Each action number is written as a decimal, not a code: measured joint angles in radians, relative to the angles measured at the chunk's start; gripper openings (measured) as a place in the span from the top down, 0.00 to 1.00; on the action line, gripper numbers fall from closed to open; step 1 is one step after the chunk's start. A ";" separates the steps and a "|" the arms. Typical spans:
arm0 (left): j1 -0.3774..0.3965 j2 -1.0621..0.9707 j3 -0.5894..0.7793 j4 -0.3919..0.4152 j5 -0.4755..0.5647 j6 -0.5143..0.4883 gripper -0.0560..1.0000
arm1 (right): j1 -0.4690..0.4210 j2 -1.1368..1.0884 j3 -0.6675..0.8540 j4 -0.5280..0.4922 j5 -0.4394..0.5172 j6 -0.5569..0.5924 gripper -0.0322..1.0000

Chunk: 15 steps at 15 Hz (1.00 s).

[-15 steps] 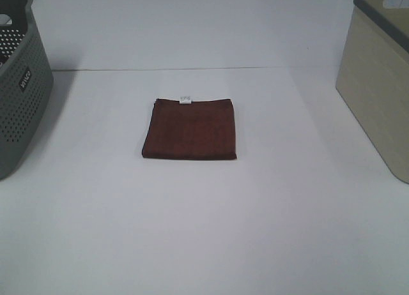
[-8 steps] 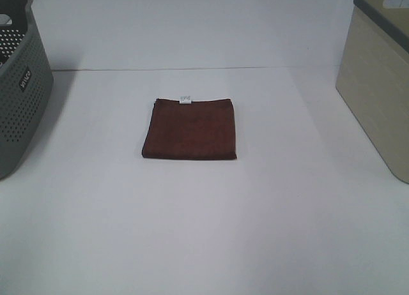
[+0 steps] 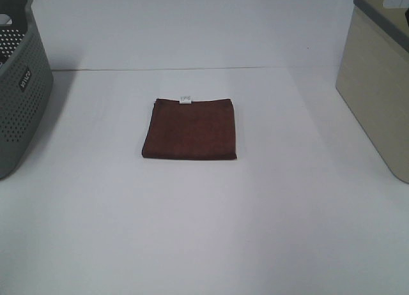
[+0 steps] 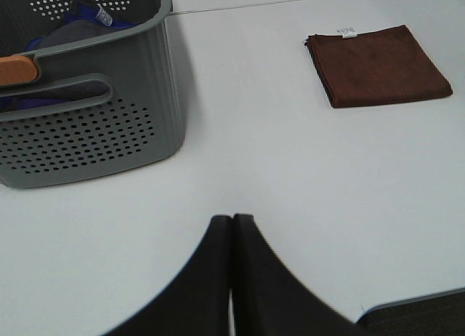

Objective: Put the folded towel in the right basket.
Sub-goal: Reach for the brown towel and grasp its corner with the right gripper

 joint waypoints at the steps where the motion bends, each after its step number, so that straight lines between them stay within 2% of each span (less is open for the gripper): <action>1: 0.000 0.000 0.000 0.000 0.000 0.000 0.95 | 0.029 0.051 -0.042 -0.007 0.000 0.005 0.27; 4: 0.000 0.000 0.000 0.000 0.000 0.000 0.95 | 0.208 0.196 -0.159 -0.089 0.000 0.104 0.27; 7: 0.000 0.000 0.000 0.000 0.000 0.000 0.95 | 0.327 0.325 -0.232 -0.186 -0.001 0.183 0.27; 9: 0.000 0.000 0.000 0.000 0.000 0.000 0.95 | 0.399 0.476 -0.284 -0.196 -0.001 0.239 0.27; 13: 0.000 0.000 0.000 0.000 0.000 0.000 0.95 | 0.402 0.621 -0.297 -0.162 -0.004 0.239 0.27; 15: 0.000 0.000 0.000 0.000 0.000 0.000 0.95 | 0.402 0.674 -0.297 -0.158 -0.045 0.239 0.27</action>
